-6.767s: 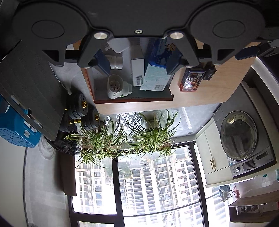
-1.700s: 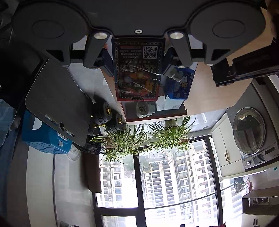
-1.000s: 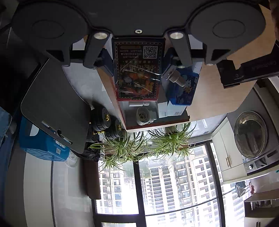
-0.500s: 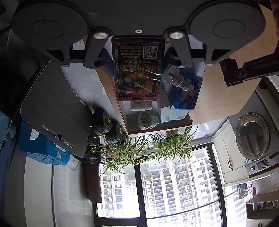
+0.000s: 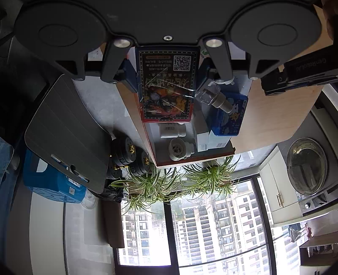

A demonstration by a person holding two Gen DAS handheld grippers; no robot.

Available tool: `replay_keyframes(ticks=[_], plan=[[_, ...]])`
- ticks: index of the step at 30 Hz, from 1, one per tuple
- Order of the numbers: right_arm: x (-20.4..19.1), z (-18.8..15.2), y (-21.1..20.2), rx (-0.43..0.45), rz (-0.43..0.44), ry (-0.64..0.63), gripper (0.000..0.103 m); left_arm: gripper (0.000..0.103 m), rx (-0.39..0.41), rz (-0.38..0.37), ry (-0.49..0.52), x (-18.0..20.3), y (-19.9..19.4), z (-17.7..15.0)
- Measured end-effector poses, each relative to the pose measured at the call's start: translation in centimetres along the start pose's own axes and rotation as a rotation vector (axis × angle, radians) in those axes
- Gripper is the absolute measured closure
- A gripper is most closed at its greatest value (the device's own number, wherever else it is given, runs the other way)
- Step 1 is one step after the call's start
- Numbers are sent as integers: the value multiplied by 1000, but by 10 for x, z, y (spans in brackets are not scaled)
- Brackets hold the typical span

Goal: Organize rigid objects
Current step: 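Carry the black charger with left tool while right tool carries the card box over the tray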

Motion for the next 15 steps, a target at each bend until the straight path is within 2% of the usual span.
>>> replay_keyframes(ticks=[15], plan=[[0,0,1,1,-1,1,32,67,0,3,-1,1,1,-1]])
Point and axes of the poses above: each gripper's, at about its wrist camera, not at the fingertips, and y roughly the way its jaws point, x to its right, z to its top, the point moved 8 cm from there along y, roughly the way its jaws point
